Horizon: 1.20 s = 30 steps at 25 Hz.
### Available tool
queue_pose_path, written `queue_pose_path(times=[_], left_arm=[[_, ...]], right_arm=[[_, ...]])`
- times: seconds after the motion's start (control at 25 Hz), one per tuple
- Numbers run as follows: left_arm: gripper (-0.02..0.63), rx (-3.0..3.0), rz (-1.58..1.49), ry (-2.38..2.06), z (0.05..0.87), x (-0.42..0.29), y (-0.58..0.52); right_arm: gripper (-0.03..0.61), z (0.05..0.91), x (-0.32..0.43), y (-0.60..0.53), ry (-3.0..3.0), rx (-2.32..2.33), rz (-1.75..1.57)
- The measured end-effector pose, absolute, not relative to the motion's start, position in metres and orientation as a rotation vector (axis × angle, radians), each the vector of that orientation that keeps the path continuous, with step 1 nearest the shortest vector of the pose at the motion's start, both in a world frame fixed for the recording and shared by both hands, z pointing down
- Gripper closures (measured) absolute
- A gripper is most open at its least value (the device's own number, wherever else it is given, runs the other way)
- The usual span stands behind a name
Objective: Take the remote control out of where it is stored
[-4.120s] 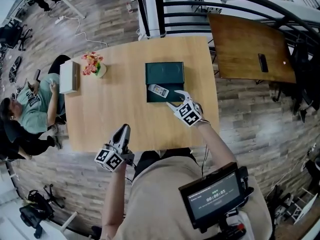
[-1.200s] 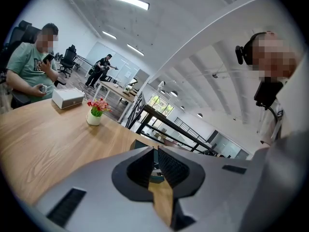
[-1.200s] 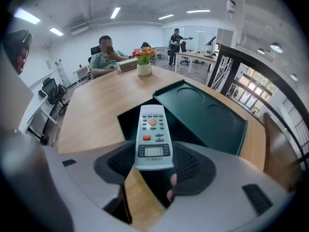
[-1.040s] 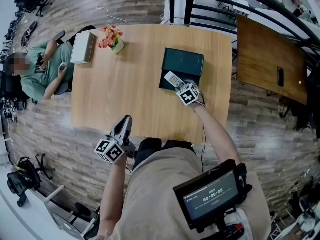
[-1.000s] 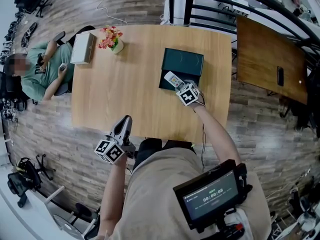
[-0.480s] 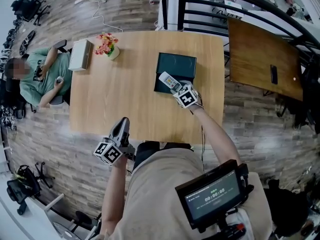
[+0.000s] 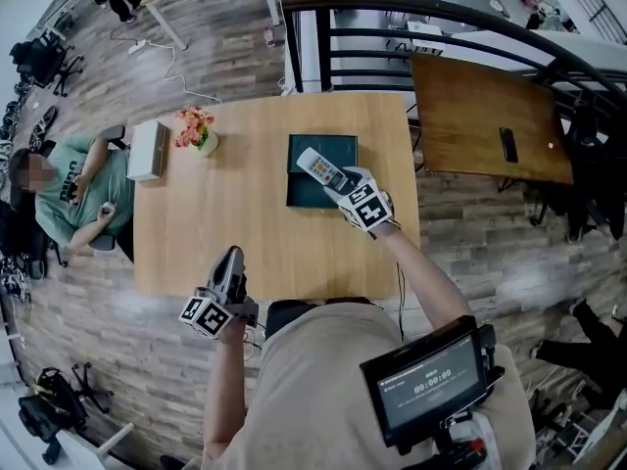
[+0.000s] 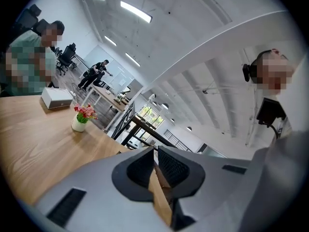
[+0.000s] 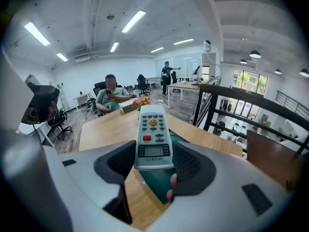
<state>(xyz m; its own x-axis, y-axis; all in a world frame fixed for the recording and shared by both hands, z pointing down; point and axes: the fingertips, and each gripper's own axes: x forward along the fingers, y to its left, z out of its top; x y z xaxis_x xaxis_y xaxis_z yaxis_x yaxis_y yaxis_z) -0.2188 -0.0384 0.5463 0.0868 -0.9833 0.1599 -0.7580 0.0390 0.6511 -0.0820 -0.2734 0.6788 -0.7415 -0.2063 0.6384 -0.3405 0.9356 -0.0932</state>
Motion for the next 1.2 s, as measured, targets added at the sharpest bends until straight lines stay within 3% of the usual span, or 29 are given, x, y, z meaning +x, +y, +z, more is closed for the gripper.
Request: queue_pose_path(times=[0.48,1.2], left_arm=[[0.606,1.89,-0.557,-1.683,0.5,-0.229,-0.078],[0.606,2.014,-0.525,-1.526,0.485,-0.262,-0.098]], right_arm=[[0.331,0.559,-0.048,-0.266,-2.589,0.499,0.2],[0.331,0.455,-0.043,-0.232,-2.775,0.72,0.313]])
